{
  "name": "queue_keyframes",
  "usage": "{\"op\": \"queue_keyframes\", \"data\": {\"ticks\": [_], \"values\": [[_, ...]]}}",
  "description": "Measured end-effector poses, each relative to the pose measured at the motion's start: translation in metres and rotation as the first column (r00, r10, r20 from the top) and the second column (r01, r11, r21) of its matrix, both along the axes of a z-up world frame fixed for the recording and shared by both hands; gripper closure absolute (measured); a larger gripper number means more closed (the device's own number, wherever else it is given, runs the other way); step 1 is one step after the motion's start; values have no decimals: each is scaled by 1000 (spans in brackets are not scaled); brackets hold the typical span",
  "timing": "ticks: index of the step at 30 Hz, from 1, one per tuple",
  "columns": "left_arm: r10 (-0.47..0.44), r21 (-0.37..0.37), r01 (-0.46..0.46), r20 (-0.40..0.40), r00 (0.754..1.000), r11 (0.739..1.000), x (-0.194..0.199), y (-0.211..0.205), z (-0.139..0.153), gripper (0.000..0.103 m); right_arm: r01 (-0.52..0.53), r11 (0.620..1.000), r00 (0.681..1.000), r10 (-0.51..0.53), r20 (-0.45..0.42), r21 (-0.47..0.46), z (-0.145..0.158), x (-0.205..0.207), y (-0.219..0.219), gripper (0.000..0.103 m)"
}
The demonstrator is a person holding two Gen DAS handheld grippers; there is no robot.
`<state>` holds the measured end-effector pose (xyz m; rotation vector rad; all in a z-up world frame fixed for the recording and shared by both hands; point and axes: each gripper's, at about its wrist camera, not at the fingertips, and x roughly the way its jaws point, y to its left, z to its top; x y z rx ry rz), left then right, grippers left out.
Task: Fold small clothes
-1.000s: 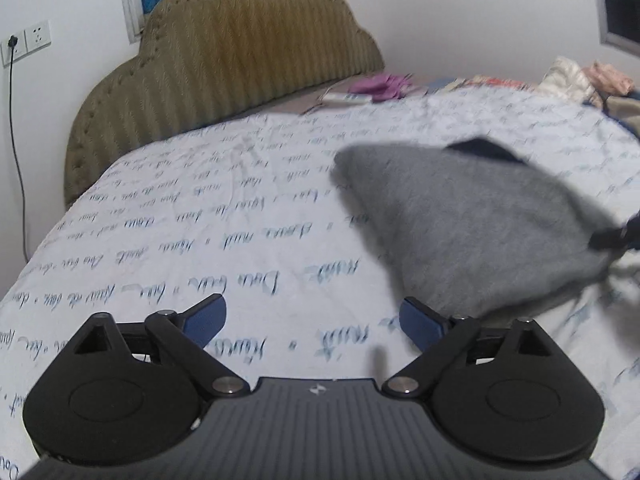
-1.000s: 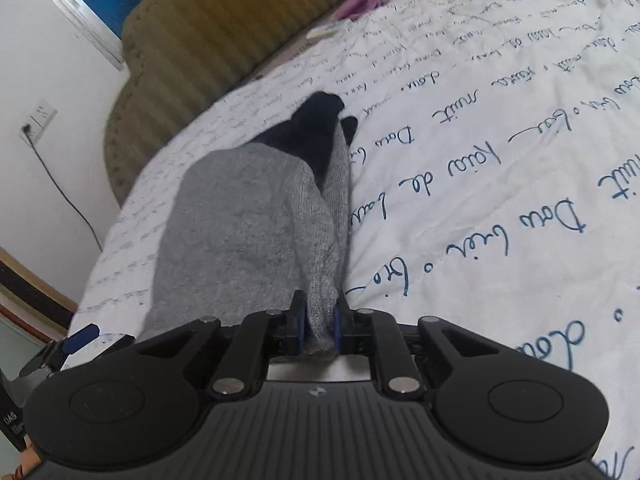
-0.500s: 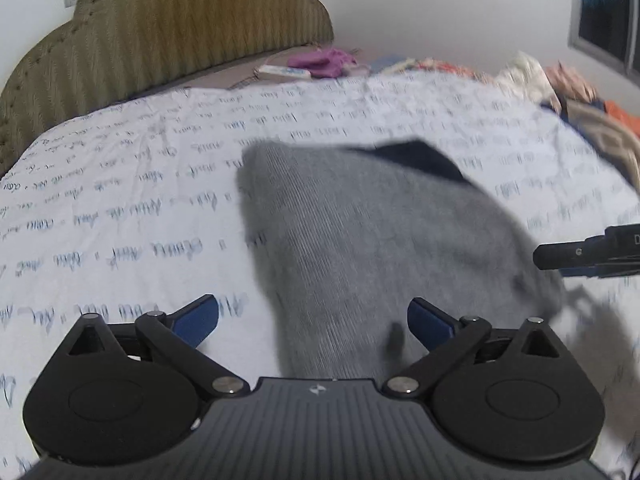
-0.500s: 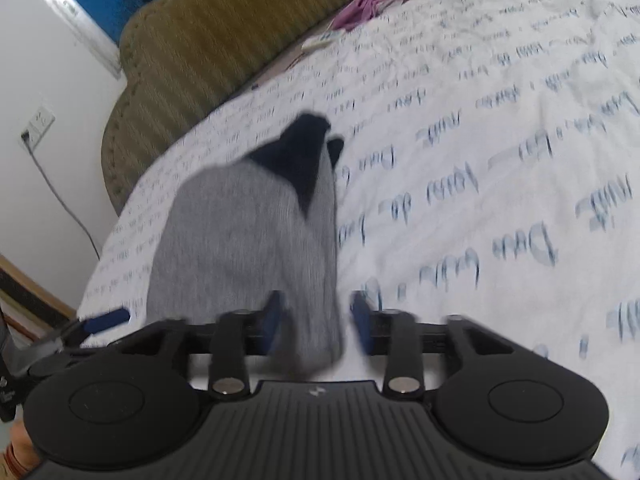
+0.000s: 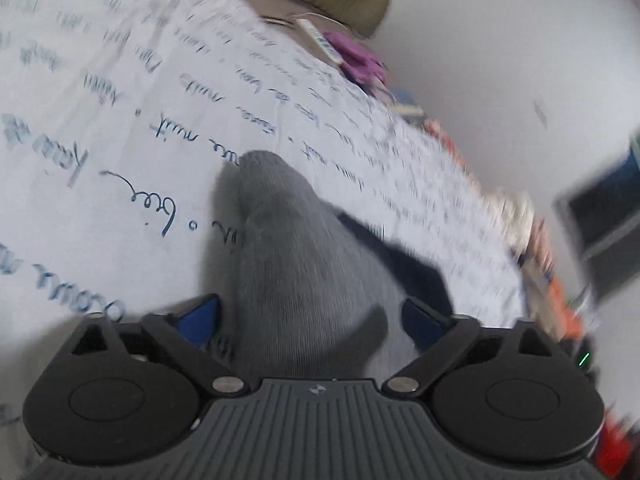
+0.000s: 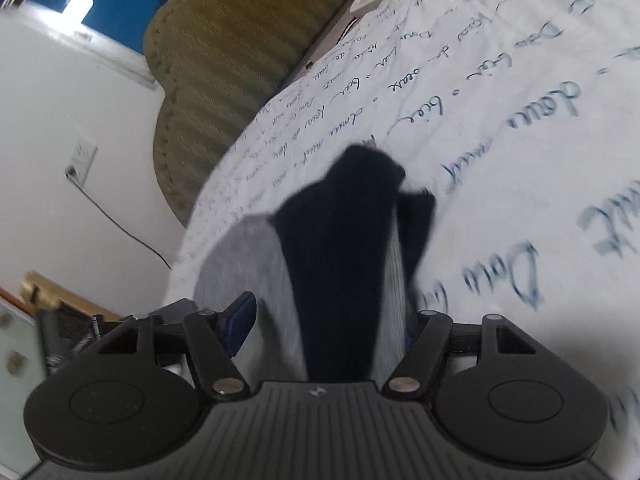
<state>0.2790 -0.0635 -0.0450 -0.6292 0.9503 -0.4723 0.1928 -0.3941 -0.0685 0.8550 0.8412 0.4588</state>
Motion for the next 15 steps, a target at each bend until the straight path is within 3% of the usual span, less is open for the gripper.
{"op": "queue_keyframes", "data": {"ticks": [1,2,3,5,10,13,14,15], "values": [[10,-44,-10,-15,1000,999,7,2,-4,24,-4,1000,1000,4,3,14,-1,5,1,41],[21,-58,-23,-24,999,998,11,2,-7,33,-1,1000,1000,1,-3,4,0,9,2,57],[29,-49,-30,-28,999,998,15,2,-9,47,-2,1000,1000,2,-17,-20,0,12,5,65],[13,-22,-14,-10,1000,1000,17,2,-10,60,-8,999,1000,8,1,-43,1,9,10,79],[8,0,-8,98,995,1000,-2,13,5,65,0,999,996,4,87,-48,21,-8,18,82],[2,92,-23,217,976,995,-8,13,26,69,-5,999,989,13,151,-51,41,-9,26,82],[6,133,-41,249,969,990,-5,12,32,78,3,997,987,9,159,-71,47,-4,30,82],[7,165,-52,263,965,985,0,10,37,80,17,994,986,1,164,-104,52,1,33,82]]}}
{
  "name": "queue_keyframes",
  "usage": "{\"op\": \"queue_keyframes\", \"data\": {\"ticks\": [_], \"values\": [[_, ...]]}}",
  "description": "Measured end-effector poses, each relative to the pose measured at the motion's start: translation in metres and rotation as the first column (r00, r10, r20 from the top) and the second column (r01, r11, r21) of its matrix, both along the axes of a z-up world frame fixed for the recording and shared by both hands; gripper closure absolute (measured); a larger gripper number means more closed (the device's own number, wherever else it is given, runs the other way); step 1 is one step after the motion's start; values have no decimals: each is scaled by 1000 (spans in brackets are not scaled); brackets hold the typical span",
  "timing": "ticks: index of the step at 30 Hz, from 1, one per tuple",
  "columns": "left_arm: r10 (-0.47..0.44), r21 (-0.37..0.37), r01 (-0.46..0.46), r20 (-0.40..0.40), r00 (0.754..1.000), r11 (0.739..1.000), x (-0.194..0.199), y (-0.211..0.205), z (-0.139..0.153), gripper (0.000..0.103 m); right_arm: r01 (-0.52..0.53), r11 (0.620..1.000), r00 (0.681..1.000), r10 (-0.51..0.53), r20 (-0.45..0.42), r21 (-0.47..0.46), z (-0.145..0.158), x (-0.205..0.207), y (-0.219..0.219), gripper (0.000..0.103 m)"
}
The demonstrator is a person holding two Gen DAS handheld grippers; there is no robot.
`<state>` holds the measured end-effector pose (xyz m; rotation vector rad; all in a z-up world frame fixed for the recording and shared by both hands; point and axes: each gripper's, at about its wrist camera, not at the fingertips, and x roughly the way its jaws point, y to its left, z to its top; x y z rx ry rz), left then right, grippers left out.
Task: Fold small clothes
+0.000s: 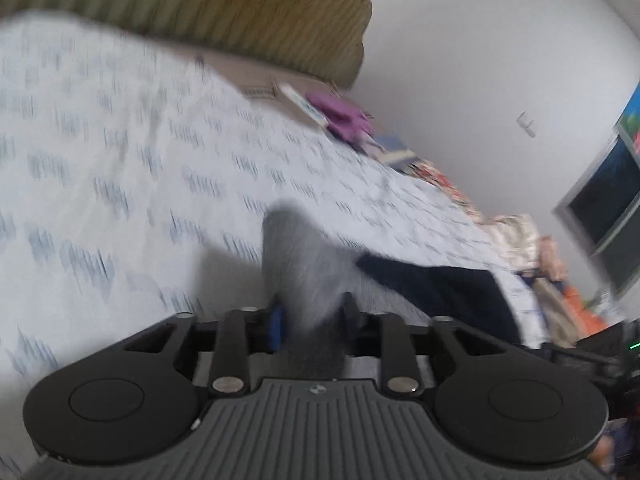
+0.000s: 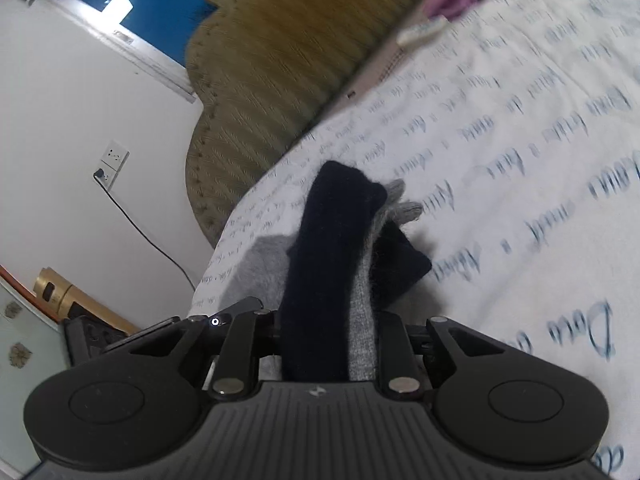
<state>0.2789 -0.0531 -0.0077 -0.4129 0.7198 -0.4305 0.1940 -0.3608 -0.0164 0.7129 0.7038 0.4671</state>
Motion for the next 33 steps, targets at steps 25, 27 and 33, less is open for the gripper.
{"op": "queue_keyframes", "data": {"ticks": [25,27,33], "values": [[-194,241,189,-3,981,952,-178,-26,-32,12,69,993,978,-85,-189,-91,-30,-124,-39,37],[-188,251,178,16,982,951,-178,-27,-34,15,62,992,981,-81,-179,-107,-27,-127,-35,37],[-181,125,186,-50,982,975,-168,-26,-34,85,16,995,981,-35,-192,-101,-33,-119,-17,69]]}}
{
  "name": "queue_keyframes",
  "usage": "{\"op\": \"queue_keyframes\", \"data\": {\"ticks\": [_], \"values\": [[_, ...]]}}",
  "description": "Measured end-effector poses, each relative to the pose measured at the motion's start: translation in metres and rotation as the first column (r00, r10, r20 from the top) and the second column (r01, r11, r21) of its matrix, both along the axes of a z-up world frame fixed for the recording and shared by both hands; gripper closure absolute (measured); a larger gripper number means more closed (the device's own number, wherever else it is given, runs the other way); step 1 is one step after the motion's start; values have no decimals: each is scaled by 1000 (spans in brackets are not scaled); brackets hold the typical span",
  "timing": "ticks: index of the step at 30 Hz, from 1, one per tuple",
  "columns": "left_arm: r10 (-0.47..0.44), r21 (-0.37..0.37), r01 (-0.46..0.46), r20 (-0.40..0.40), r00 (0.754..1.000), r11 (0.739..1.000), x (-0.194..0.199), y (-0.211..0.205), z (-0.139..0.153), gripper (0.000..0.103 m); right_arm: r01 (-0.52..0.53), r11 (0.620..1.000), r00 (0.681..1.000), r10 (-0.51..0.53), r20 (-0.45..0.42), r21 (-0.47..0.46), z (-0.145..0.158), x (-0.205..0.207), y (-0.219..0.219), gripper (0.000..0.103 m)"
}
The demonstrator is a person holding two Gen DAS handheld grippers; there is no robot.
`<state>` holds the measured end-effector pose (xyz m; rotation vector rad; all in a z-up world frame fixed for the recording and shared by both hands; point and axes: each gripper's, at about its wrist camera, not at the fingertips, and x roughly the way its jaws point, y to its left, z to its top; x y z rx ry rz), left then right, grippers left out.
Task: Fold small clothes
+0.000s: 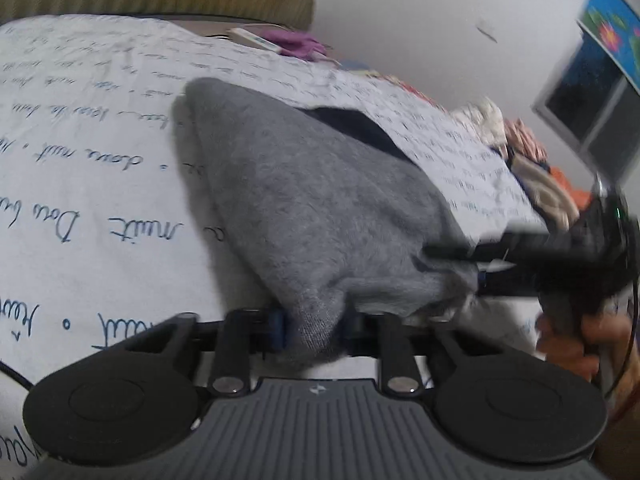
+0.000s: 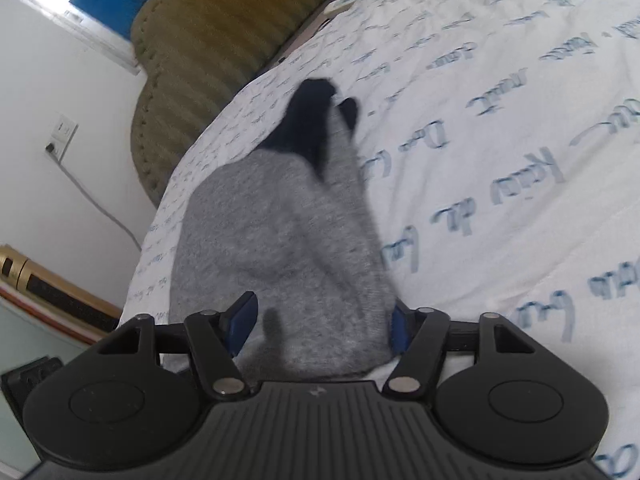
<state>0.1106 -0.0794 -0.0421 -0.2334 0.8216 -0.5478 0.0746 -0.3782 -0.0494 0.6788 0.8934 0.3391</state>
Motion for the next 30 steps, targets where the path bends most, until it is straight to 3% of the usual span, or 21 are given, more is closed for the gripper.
{"op": "queue_keyframes", "data": {"ticks": [1,6,10,11,13,15,17,19,21,24,26,27,30], "values": [[8,-3,-8,-1,1000,1000,0,3,2,86,-9,1000,1000,9,-7,1,-1,-1,5,83],[23,44,-26,64,998,999,-17,20,20,88,-11,1000,999,10,47,16,14,-21,16,86],[1,145,-9,53,999,989,-19,15,14,77,39,985,999,-37,13,-170,13,-23,25,81],[4,158,-13,55,998,987,-22,14,14,66,58,979,998,-54,27,-194,16,-27,27,80],[29,193,-46,92,995,980,-32,11,18,54,112,949,992,-88,94,-295,32,-43,37,79],[54,247,-87,137,989,965,-43,5,21,29,158,901,980,-94,174,-403,43,-60,53,77],[71,284,-118,169,983,952,-52,-3,22,24,150,881,978,-67,196,-449,40,-64,65,60],[66,325,-123,183,981,938,-57,-12,20,23,124,853,985,-42,169,-508,28,-63,75,51],[86,361,-149,186,979,921,-62,-17,17,22,149,828,983,-67,168,-540,24,-65,81,51],[107,355,-163,172,979,921,-69,-15,16,20,195,818,974,-96,206,-541,38,-80,85,45],[127,359,-180,168,978,916,-72,-15,15,17,195,828,968,-76,239,-526,46,-87,90,19],[140,366,-195,170,975,910,-73,-15,14,14,185,826,968,-59,244,-533,48,-91,94,14],[175,375,-221,154,973,900,-75,-14,11,13,174,780,974,-48,220,-600,40,-92,104,12]]}}
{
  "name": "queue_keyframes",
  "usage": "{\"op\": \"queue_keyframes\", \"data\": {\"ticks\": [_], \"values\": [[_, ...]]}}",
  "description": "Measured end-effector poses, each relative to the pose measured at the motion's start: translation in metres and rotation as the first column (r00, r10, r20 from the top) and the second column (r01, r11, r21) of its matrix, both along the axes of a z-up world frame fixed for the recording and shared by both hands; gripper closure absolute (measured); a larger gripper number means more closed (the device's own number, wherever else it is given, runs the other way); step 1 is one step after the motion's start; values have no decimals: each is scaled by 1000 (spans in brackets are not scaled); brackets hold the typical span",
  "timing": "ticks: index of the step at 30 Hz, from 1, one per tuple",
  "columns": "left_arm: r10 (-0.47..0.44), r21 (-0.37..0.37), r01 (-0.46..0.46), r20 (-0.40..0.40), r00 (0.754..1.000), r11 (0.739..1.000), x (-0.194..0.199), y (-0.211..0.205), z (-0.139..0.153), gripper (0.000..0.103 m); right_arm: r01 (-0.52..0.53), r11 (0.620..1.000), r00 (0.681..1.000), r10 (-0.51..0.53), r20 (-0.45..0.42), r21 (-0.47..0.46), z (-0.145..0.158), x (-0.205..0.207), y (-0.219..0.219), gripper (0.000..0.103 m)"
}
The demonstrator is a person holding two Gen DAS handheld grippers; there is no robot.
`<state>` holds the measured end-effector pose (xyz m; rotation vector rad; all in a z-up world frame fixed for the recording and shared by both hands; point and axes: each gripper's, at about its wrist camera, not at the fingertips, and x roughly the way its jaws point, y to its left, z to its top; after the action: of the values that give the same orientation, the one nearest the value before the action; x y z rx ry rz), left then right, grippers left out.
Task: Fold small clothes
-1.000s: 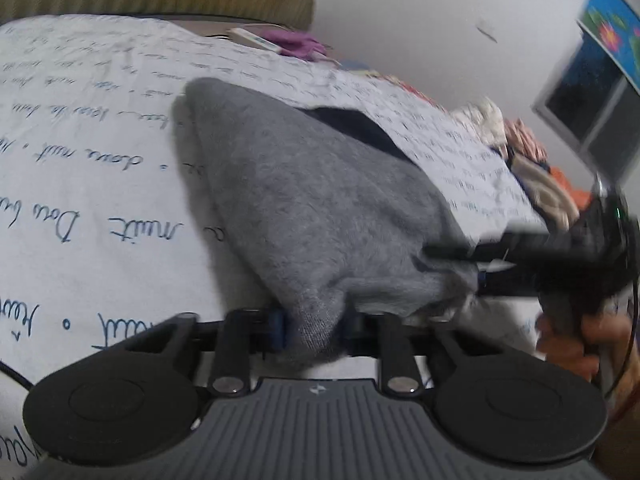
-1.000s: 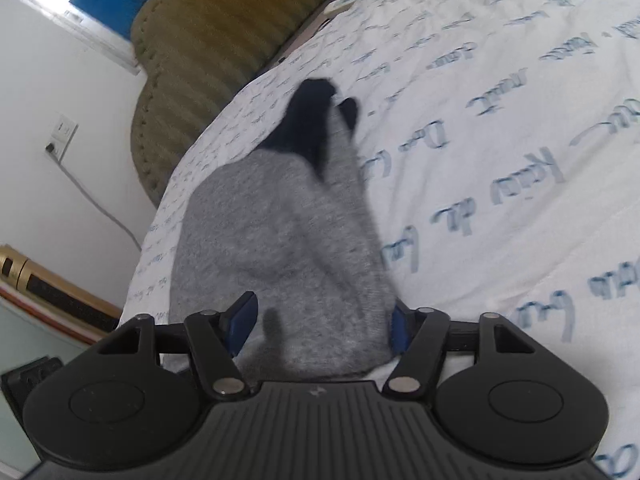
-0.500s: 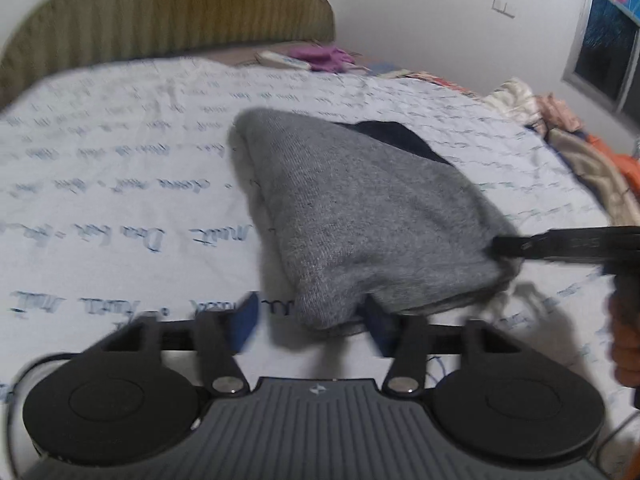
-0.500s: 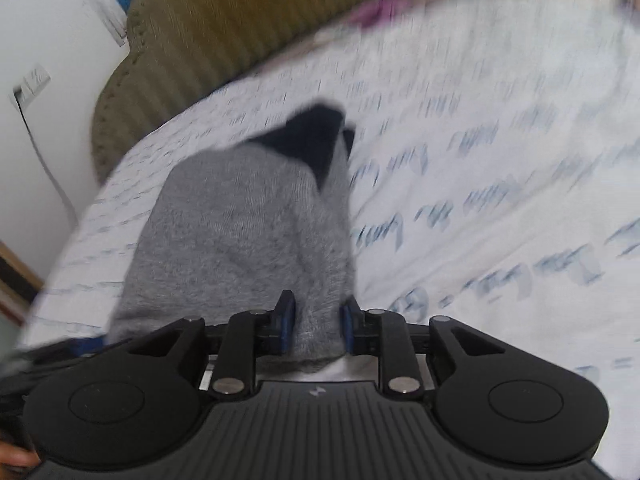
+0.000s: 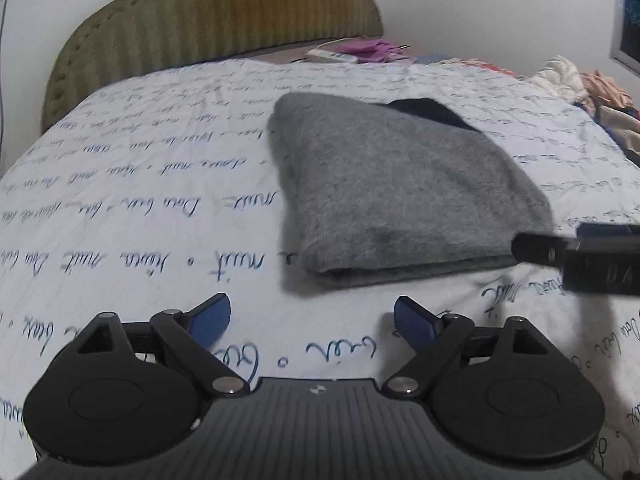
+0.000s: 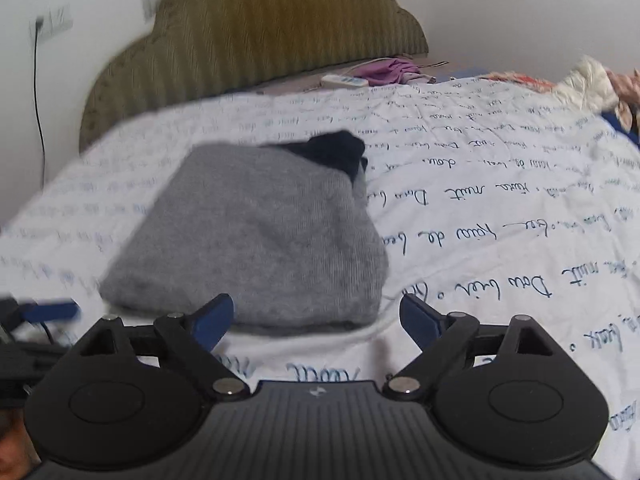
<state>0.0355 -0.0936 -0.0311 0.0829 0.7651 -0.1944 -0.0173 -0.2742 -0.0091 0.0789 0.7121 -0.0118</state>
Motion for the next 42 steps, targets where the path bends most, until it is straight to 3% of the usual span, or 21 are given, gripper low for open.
{"op": "queue_keyframes", "data": {"ticks": [5,17,25,33,42], "values": [[10,15,-10,12,1000,1000,-10,1,-2,10,-11,998,1000,12,-19,60,-10,-10,0,12],[62,10,-62,6,998,998,-18,6,-7,4,-10,999,1000,11,-22,48,-17,-25,2,12],[96,3,-96,33,995,995,-20,7,-15,0,-14,1000,1000,14,-18,27,-28,-25,4,12],[104,-1,-104,44,994,995,-21,8,-20,0,-22,998,1000,22,4,-50,-37,-27,14,1],[105,15,-106,51,993,994,-21,6,-22,0,-18,998,1000,19,11,-52,-40,-28,14,0]]}}
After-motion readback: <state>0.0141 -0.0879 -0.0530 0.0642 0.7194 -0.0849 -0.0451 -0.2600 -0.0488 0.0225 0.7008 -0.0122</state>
